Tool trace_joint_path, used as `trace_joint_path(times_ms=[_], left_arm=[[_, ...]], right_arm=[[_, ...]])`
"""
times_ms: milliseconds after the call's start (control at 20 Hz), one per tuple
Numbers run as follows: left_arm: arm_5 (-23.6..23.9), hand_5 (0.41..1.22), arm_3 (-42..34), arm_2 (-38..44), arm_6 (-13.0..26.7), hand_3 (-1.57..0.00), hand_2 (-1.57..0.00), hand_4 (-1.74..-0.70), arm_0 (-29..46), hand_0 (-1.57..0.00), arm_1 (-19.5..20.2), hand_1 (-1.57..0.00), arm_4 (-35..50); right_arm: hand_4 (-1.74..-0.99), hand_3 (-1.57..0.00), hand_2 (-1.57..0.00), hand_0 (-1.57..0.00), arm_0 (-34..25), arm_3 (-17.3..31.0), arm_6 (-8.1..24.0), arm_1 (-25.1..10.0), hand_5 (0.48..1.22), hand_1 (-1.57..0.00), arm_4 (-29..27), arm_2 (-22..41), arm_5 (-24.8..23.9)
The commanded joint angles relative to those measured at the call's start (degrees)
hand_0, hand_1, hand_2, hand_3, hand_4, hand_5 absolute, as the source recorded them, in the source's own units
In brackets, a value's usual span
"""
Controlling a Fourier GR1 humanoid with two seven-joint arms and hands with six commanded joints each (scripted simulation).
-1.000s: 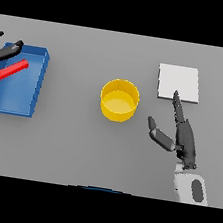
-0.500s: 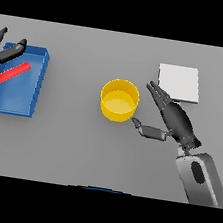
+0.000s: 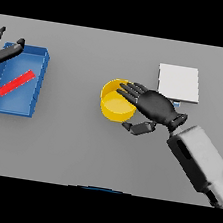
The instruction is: Pick up the red beaker and tilt it to pour out 1 green nut into yellow bowl. Pick up the yellow bowl and place it on the metallic measuring scale.
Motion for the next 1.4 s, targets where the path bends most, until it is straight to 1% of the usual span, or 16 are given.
trace_joint_path(times_ms=[0, 200, 250, 300, 400, 500, 750, 850, 950, 1000, 1050, 1100, 1150, 1200, 1300, 1350], left_arm=[[-0.2, 0.695, 0.0, 0.0, 0.0, 0.00, 0.00, -0.81, 0.1, 0.00, -0.1, 0.00, 0.2], [-0.1, 0.695, -0.1, 0.4, -0.3, 0.00, 0.00, -0.81, 0.4, 0.00, 0.2, 0.00, 0.4], [-0.2, 0.693, -0.2, 0.5, -0.3, 0.00, 0.00, -0.81, 0.5, 0.00, 0.4, 0.00, 0.3], [-0.2, 0.696, 0.0, 0.6, -0.5, 0.00, 0.00, -0.81, 0.6, 0.00, 0.5, 0.00, 0.3], [-0.4, 0.700, 0.8, 0.7, -1.2, 0.00, 0.00, -0.81, 0.0, 0.00, 0.5, 0.00, 0.3], [-0.4, 0.702, 0.9, 0.2, -1.3, 0.00, 0.00, -0.80, 0.1, 0.00, 0.2, 0.00, -0.1], [-0.8, 0.704, 0.7, 0.0, -1.7, 0.00, 0.00, -0.80, 0.2, 0.00, 0.6, 0.00, -0.4], [-0.7, 0.711, 0.2, -0.1, -0.7, 0.00, 0.00, -0.79, 0.3, 0.00, 0.8, 0.00, -0.5], [-0.7, 0.714, 0.0, 0.0, -0.8, 0.00, 0.00, -0.79, 0.8, 0.00, 1.0, 0.00, -0.4], [-0.6, 0.712, 0.2, -0.1, -1.0, 0.00, 0.00, -0.79, 0.5, 0.00, 0.7, 0.00, -0.5], [-0.7, 0.711, 0.9, -0.1, -1.3, 0.00, 0.00, -0.79, 0.2, 0.00, 0.5, 0.00, -0.5], [-0.9, 0.710, 1.4, -0.1, -1.1, 0.00, 0.00, -0.79, -0.4, 0.00, 0.7, 0.00, -0.7], [-1.2, 0.710, 1.3, 0.1, -1.4, 0.00, 0.00, -0.79, -0.1, 0.00, 1.0, 0.00, -0.4], [-1.3, 0.710, 1.4, 0.2, -1.8, 0.00, 0.00, -0.79, -0.3, 0.00, 1.0, 0.00, -0.3], [-1.4, 0.707, 2.1, 0.5, -2.4, 0.00, 0.00, -0.79, -0.3, 0.00, 1.3, 0.00, -0.3], [-1.3, 0.709, 1.5, 0.3, -2.1, 0.00, 0.00, -0.79, -0.3, 0.00, 1.2, 0.00, -0.3]], right_arm=[[-1.153, 0.00, 0.00, 0.00, -1.3, 1.9, -0.2, 0.4, 0.639, 0.00, 0.7, 0.8, 0.3], [-1.155, 0.00, 0.00, 0.00, -5.0, 6.9, -3.3, 0.9, 0.646, 0.00, 2.1, 3.8, 3.1], [-1.157, 0.00, 0.00, 0.00, -6.5, 8.3, -2.8, 1.7, 0.652, 0.00, 2.7, 4.8, 4.0], [-1.161, 0.00, 0.00, 0.00, -7.2, 9.0, -3.5, 1.4, 0.658, 0.00, 2.9, 5.4, 5.2], [-1.162, 0.00, 0.00, 0.00, -9.4, 11.7, -3.3, 2.4, 0.667, 0.00, 3.9, 6.9, 6.2], [-1.168, 0.00, 0.00, 0.00, -11.5, 13.8, -2.4, 3.5, 0.673, 0.00, 4.3, 7.8, 8.0], [-1.186, -0.01, 0.00, 0.00, -13.3, 19.2, -2.8, 5.2, 0.684, 0.00, 5.8, 9.8, 8.4], [-1.195, -0.02, 0.00, 0.00, -13.4, 20.1, -3.3, 5.2, 0.708, 0.00, 5.7, 9.8, 8.6], [-1.234, -0.08, -0.04, 0.00, -14.0, 21.3, -2.5, 5.7, 0.770, -0.01, 6.0, 9.8, 8.4], [-1.261, -0.13, -0.09, -0.05, -13.9, 21.2, -2.2, 5.9, 0.809, -0.06, 6.1, 9.9, 8.3], [-1.309, -0.21, -0.19, -0.19, -14.1, 21.4, -2.8, 6.2, 0.891, -0.18, 6.0, 9.9, 8.4], [-1.363, -0.32, -0.35, -0.45, -14.3, 21.3, -3.6, 6.1, 0.957, -0.41, 5.9, 9.8, 8.1], [-1.435, -0.57, -0.59, -0.68, -13.9, 20.9, -3.4, 6.1, 1.010, -0.64, 5.7, 9.7, 8.0], [-1.492, -0.68, -0.79, -0.86, -13.5, 20.2, -3.5, 6.0, 1.052, -0.83, 5.5, 9.8, 8.0], [-1.578, -0.88, -1.07, -1.11, -14.2, 20.7, -5.2, 5.6, 1.113, -1.09, 5.2, 9.8, 8.8], [-1.611, -0.97, -1.13, -1.21, -14.0, 20.4, -4.7, 5.6, 1.135, -1.19, 5.0, 9.9, 8.9]])
